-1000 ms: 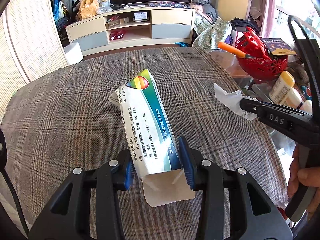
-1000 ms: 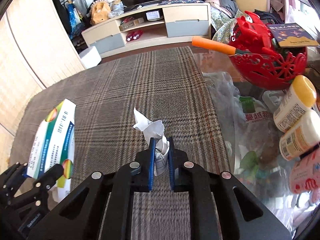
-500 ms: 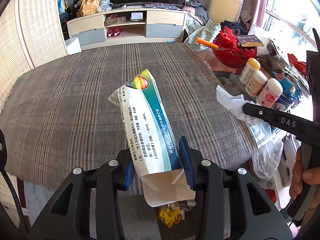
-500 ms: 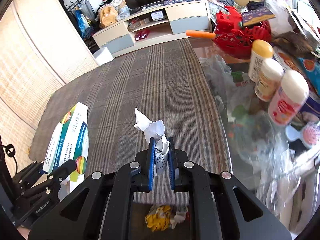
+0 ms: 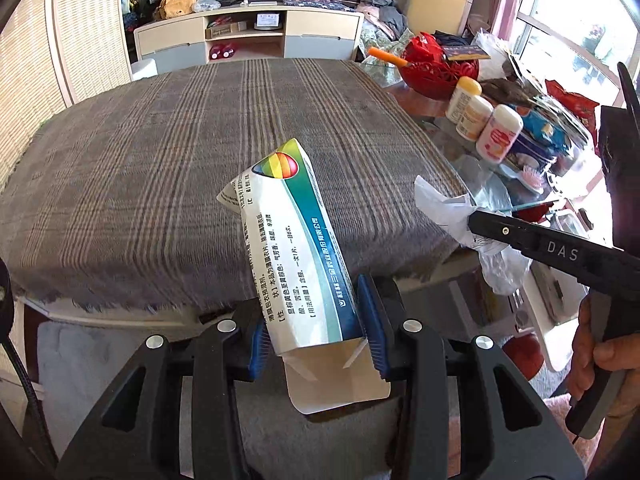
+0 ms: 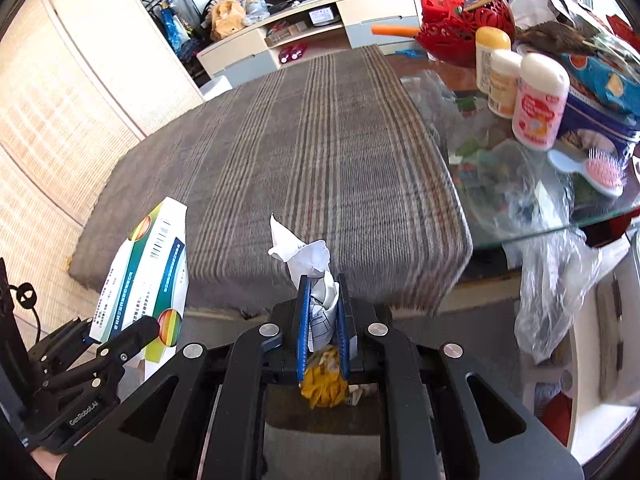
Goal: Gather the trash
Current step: 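Carry both items down to the dark bin and open both tools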
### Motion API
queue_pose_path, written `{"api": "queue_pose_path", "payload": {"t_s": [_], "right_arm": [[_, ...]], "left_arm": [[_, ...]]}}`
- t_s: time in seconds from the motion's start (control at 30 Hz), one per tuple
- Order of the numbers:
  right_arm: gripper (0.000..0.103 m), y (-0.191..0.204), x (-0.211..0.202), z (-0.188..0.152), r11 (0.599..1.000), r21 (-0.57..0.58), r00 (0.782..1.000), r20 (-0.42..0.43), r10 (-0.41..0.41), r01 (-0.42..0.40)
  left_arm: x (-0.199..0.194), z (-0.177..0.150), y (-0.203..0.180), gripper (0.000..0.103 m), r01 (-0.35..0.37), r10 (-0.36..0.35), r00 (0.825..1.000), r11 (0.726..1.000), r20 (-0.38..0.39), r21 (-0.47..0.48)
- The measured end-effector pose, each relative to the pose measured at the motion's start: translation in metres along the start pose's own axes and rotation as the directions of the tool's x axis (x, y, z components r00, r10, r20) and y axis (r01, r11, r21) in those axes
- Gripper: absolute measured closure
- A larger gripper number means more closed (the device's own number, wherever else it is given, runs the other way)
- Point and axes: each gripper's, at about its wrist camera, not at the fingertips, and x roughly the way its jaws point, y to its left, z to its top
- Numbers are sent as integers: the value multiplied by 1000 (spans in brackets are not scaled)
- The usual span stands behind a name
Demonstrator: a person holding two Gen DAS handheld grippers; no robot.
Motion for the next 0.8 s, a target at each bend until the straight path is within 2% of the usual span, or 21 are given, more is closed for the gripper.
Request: {"api": "queue_pose_path", "payload": {"t_s": [0.43,0.67,0.8], "right_arm": [[89,-22,20,-55,998,50,997,-71,-19,23],[89,-25,48,-77,998,65,993,-120,-13,21],[89,-29,74,-92,997,76,984,-179,-14,28]], "left_arm": [[29,-57,-9,65,23,-22,998,1000,-66,3],[65,-83,-10,65,47,-48,989,999,-142,-10],[91,-97,-8,65,46,-49,979,999,-197,-16]]}}
